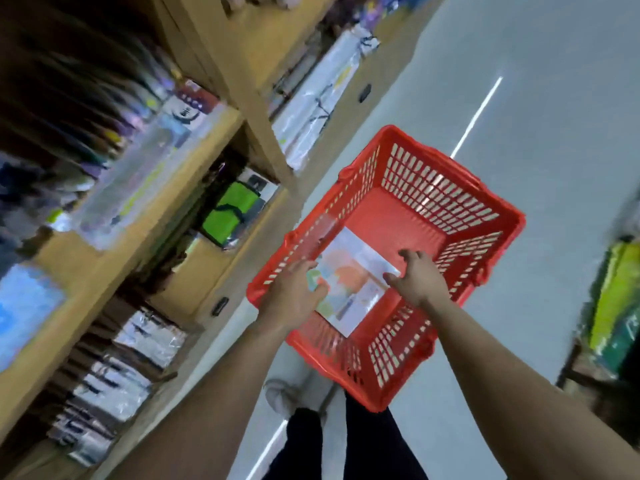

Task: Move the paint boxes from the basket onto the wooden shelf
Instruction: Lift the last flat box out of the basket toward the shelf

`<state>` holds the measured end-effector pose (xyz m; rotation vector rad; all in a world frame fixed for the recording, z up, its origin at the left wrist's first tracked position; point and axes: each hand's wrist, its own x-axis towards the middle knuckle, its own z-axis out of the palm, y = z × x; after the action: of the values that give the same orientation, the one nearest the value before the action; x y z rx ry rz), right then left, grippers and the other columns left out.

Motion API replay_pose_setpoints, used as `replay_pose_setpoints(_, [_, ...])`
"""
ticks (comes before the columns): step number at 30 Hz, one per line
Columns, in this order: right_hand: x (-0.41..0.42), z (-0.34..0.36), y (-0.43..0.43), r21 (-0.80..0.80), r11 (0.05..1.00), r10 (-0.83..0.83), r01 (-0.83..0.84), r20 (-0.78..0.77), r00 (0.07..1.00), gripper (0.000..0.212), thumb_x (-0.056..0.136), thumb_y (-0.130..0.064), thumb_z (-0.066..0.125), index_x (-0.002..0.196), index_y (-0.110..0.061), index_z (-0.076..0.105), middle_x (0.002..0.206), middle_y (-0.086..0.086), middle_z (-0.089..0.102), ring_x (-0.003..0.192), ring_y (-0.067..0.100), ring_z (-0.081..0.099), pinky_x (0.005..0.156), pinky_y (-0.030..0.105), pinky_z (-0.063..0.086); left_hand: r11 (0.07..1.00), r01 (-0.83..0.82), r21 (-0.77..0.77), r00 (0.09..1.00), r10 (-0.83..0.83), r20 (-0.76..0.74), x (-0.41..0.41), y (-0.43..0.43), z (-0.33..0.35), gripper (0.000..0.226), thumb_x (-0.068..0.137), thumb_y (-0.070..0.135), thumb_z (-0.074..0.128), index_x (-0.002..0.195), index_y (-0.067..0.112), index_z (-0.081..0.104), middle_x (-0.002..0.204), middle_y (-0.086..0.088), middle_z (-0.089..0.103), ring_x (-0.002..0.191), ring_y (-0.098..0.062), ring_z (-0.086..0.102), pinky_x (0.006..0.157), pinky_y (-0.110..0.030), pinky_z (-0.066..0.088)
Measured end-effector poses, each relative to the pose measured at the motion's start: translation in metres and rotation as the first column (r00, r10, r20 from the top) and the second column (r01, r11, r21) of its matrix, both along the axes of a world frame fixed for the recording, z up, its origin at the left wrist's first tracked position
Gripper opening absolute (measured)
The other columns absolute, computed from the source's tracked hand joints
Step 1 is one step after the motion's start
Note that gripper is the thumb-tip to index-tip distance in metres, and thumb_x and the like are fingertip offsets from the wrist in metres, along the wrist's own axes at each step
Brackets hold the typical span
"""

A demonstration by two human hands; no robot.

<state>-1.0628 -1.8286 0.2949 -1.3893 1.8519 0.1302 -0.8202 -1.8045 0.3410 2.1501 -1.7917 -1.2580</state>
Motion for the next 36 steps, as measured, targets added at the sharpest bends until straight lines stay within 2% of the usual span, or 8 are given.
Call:
replay_pose_setpoints(7, [0.038, -0.118, -0.031, 0.186, 0.982, -0.02, 0.013, 0.037, 0.999, 0.078, 0.083, -0.052, 0.068, 0.143, -0.011, 0.042, 0.142, 0.02, 0.052, 0.132, 0.042, 0.052, 0.109, 0.051, 0.044, 0.959, 0.075, -0.274, 0.996, -0.06, 0.06, 0.018, 0.003, -0.024, 0.031, 0.086, 0.017, 0.069, 0.116, 0.013, 0.071, 0.119, -0.001, 0.068, 0.109, -0.017, 0.064, 0.099, -0.02, 0.042])
replay_pose_setpoints(10, [0.048, -0.132, -0.025, 0.123, 0.992, 0.02, -0.013, -0.055, 0.998, 0.091, 0.078, -0.064, 0.072, 0.145, -0.01, 0.041, 0.145, 0.018, 0.048, 0.137, 0.041, 0.045, 0.113, 0.052, 0.038, 0.936, 0.035, -0.35, 0.996, -0.004, 0.09, 0.028, 0.006, -0.011, 0.028, 0.086, 0.019, 0.065, 0.113, 0.016, 0.07, 0.116, 0.002, 0.068, 0.107, -0.015, 0.064, 0.095, -0.028, 0.05])
replay_pose_setpoints(13, [0.045, -0.137, -0.031, 0.1, 0.995, -0.019, 0.027, -0.087, 0.996, 0.095, 0.075, -0.072, 0.07, 0.142, -0.009, 0.048, 0.14, 0.023, 0.049, 0.132, 0.044, 0.046, 0.113, 0.048, 0.038, 0.935, -0.032, -0.353, 0.989, 0.08, 0.124, 0.044, 0.007, -0.008, 0.029, 0.088, 0.024, 0.064, 0.116, 0.019, 0.067, 0.117, 0.003, 0.064, 0.107, -0.014, 0.061, 0.092, -0.034, 0.053])
replay_pose_setpoints(17, [0.044, -0.128, -0.041, 0.063, 0.998, -0.017, 0.019, -0.042, 0.999, 0.077, 0.085, -0.072, 0.059, 0.127, -0.008, 0.059, 0.129, 0.024, 0.058, 0.117, 0.044, 0.06, 0.1, 0.045, 0.047, 0.96, -0.148, -0.236, 0.976, 0.18, 0.12, 0.059, 0.006, -0.017, 0.035, 0.091, 0.027, 0.067, 0.124, 0.023, 0.06, 0.116, 0.014, 0.052, 0.104, -0.005, 0.052, 0.09, -0.031, 0.051])
replay_pose_setpoints(23, [0.049, -0.06, -0.03, -0.109, 0.991, 0.052, -0.072, -0.168, 0.984, 0.062, 0.099, -0.071, 0.031, 0.105, -0.014, 0.056, 0.103, 0.022, 0.073, 0.096, 0.041, 0.071, 0.076, 0.044, 0.048, 0.97, -0.167, -0.175, 0.98, 0.183, 0.078, 0.061, 0.006, -0.011, 0.04, 0.089, 0.026, 0.067, 0.127, 0.03, 0.057, 0.119, 0.014, 0.055, 0.101, -0.009, 0.059, 0.088, -0.036, 0.056])
replay_pose_setpoints(28, [0.032, 0.046, -0.033, -0.245, 0.969, -0.024, -0.02, -0.175, 0.984, 0.062, 0.093, -0.078, 0.031, 0.089, -0.021, 0.054, 0.09, 0.008, 0.074, 0.093, 0.035, 0.072, 0.072, 0.039, 0.044, 0.987, -0.104, -0.124, 0.991, 0.113, 0.069, 0.053, 0.009, 0.026, 0.05, 0.086, 0.043, 0.065, 0.132, 0.027, 0.057, 0.122, 0.007, 0.057, 0.113, -0.018, 0.056, 0.097, -0.043, 0.051])
replay_pose_setpoints(32, [0.032, 0.136, -0.04, -0.38, 0.92, 0.04, -0.1, -0.165, 0.986, 0.06, 0.091, -0.081, 0.032, 0.077, -0.025, 0.051, 0.076, 0.002, 0.067, 0.086, 0.033, 0.07, 0.066, 0.036, 0.039, 0.986, -0.157, -0.062, 0.981, 0.149, -0.125, 0.042, 0.02, 0.079, 0.069, 0.078, 0.072, 0.056, 0.133, 0.03, 0.055, 0.121, 0.01, 0.065, 0.112, -0.012, 0.063, 0.095, -0.042, 0.054])
replay_pose_setpoints(36, [0.058, 0.206, -0.044, -0.473, 0.858, 0.185, -0.203, -0.084, 0.979, 0.064, 0.087, -0.083, 0.032, 0.069, -0.023, 0.046, 0.067, -0.002, 0.063, 0.077, 0.032, 0.066, 0.061, 0.035, 0.041, 0.96, -0.276, -0.058, 0.928, 0.25, -0.278, 0.047, 0.035, 0.139, 0.041, 0.084, 0.059, 0.068, 0.112, 0.029, 0.062, 0.096, 0.014, 0.075, 0.091, -0.008, 0.072, 0.082, -0.042, 0.059])
